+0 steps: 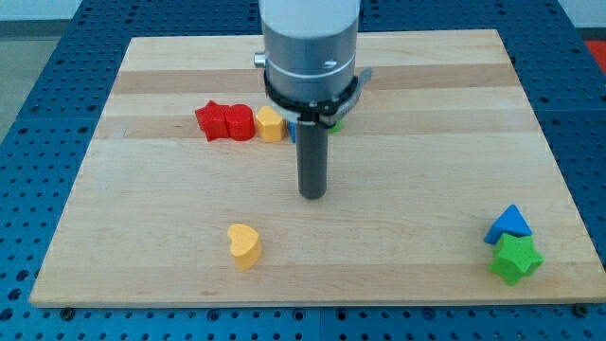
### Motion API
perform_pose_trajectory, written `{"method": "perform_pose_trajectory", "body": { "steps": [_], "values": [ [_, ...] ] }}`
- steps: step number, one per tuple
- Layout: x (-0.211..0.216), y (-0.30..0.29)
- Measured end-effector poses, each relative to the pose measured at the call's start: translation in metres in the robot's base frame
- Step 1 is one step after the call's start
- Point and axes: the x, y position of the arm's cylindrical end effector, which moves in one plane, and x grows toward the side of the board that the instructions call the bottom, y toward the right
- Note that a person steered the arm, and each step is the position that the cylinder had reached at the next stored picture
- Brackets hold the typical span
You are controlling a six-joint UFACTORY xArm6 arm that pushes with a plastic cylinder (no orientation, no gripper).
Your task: Move the heart at the bottom of the hexagon
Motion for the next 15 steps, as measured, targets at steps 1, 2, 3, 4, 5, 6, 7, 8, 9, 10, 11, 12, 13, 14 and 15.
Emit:
{"method": "perform_pose_trajectory", "body": {
  "steps": [1, 2, 3, 4, 5, 6, 7, 8, 9, 10, 11, 12, 13, 14, 15],
  "values": [
    [0.050, 0.000],
    [0.107, 0.000],
    [0.113, -0.013],
    [0.113, -0.063],
    [0.113, -0.093],
    [0.112, -0.097],
    [0.080, -0.092],
    [0.013, -0.086],
    [-0.046, -0.084],
    [-0.073, -0.085],
    [-0.052, -0.101],
    [-0.014, -0.123],
    [0.040, -0.148],
    [0.100, -0.164],
    [0.113, -0.146]
  ]
}}
